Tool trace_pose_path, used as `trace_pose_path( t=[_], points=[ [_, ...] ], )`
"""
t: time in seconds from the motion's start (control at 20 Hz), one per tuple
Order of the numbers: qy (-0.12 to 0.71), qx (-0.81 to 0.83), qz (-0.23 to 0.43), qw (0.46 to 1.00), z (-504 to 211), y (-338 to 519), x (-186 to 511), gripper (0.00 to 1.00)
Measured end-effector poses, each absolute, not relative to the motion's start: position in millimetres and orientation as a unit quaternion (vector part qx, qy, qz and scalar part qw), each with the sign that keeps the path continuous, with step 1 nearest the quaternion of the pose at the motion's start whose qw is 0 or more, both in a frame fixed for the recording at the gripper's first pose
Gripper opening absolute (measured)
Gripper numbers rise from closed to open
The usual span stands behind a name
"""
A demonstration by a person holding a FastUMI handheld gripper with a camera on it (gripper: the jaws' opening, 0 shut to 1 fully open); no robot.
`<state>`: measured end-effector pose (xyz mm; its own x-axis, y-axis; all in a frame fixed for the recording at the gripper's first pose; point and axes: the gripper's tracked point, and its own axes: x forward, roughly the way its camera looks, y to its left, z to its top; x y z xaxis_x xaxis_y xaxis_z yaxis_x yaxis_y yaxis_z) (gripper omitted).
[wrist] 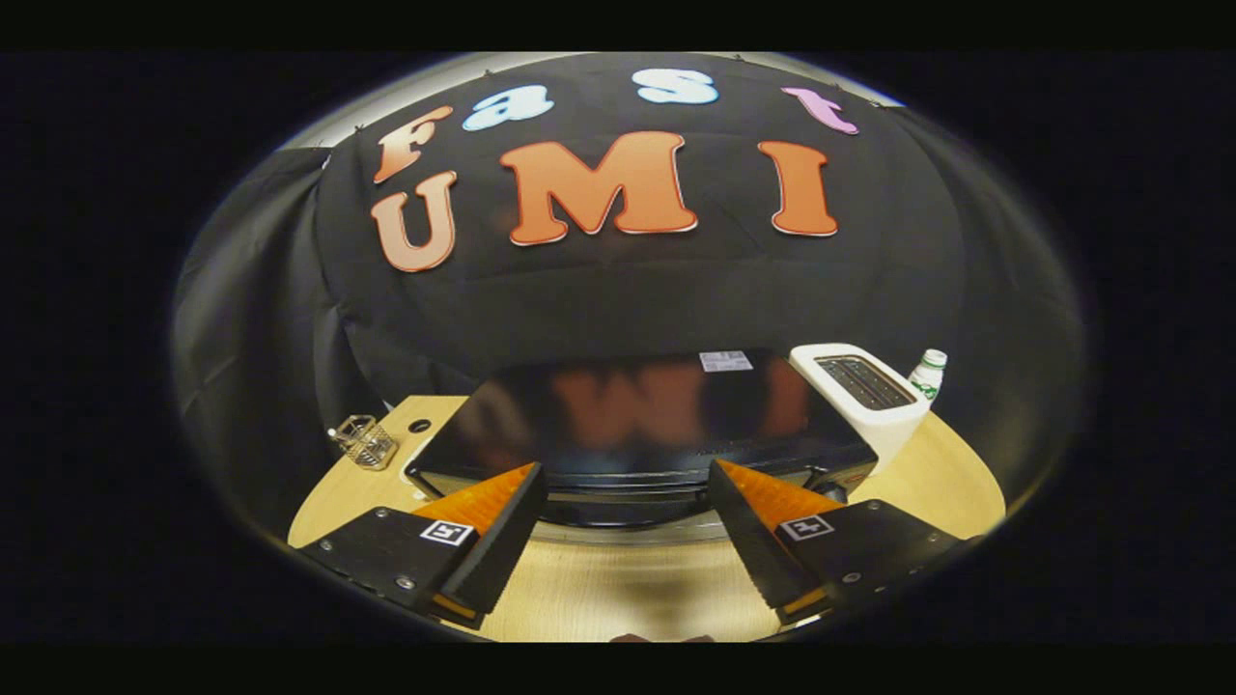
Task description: Open the toaster oven, put the food inside, and close the toaster oven door.
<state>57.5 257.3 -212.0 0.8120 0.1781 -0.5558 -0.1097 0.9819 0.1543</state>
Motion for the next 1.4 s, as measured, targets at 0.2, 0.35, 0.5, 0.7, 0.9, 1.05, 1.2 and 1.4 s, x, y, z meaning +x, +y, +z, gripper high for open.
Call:
trace_pose_path(
  t=[0.2, 0.35, 0.5, 0.7, 0.9, 1.05, 1.2, 1.4],
  points=[
    [0.293, 0.039, 0.051, 0.954, -216, 261, 58, 0.98],
    [0.269, 0.034, 0.049, 0.961, -214, 263, 57, 0.99],
    [0.269, 0.030, 0.053, 0.961, -214, 262, 49, 0.96],
    [0.278, 0.031, 0.061, 0.958, -215, 259, 22, 0.96],
    [0.296, 0.038, 0.084, 0.951, -222, 256, -17, 0.96],
    [0.311, 0.031, 0.097, 0.945, -230, 254, -40, 0.96],
    [0.321, -0.007, 0.120, 0.939, -241, 256, -56, 0.96],
    [0.356, -0.022, 0.129, 0.925, -256, 251, -80, 0.96]
  ],
)
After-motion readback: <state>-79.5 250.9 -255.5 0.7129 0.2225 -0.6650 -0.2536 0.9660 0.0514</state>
